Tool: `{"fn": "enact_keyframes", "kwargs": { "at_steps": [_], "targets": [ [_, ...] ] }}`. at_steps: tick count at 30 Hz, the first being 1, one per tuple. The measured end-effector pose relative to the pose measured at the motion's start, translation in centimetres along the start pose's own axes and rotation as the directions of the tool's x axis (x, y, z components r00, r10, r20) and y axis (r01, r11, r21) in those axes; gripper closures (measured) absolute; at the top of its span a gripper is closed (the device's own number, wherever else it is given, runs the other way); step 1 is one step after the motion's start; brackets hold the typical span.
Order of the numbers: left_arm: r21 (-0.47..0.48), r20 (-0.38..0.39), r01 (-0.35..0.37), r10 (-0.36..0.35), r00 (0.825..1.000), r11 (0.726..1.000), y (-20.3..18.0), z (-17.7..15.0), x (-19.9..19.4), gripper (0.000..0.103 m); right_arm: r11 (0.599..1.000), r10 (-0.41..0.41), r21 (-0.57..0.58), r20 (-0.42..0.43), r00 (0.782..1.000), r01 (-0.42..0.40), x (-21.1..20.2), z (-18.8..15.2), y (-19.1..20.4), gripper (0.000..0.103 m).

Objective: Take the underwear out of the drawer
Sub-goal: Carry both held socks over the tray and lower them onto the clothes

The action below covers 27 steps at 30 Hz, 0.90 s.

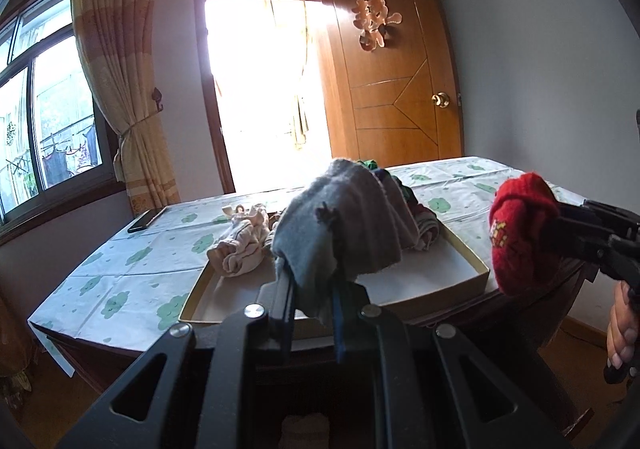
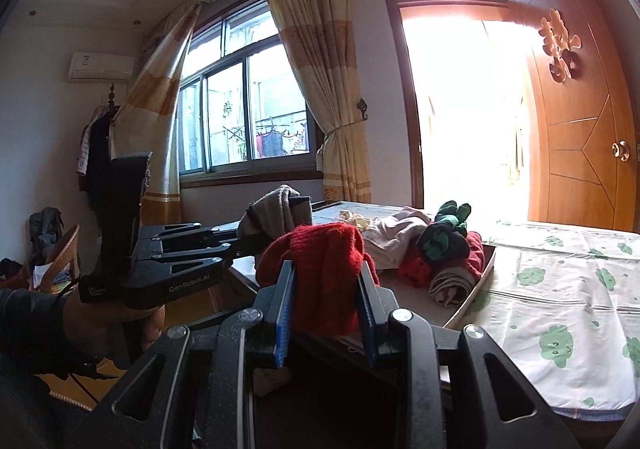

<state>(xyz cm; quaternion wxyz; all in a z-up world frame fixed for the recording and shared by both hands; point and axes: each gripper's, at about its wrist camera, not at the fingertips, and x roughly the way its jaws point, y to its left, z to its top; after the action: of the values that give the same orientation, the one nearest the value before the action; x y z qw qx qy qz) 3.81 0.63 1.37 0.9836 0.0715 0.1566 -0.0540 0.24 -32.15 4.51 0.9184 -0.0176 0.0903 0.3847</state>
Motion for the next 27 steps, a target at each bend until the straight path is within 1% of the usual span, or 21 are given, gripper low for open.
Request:
{"fn": "enact_keyframes", "kwargs": {
  "at_steps": [6,15,27],
  "targets": [
    [0.012,-0.017,0.003,-0.003,1.000,1.000,-0.2,1.1,1.1,0.090,1.000,-0.019,0.017,-0.022,1.000,0.019,1.2,0.8,-1.2,0.072],
    [0.031,-0.071,0.011,-0.008,0.997,0.999,-0.8,2.1,3.2,0.090,0.999,-0.028,0.041,-0.050,0.998,0.030,2.3,1.2,-2.2,0.072],
    [0.044,-0.135,0.013,-0.006,0.991,0.999,-1.1,2.1,5.7,0.090,0.995,-0.043,0.080,-0.094,0.995,0.051,4.4,1.5,-4.0,0.072]
  ]
}}
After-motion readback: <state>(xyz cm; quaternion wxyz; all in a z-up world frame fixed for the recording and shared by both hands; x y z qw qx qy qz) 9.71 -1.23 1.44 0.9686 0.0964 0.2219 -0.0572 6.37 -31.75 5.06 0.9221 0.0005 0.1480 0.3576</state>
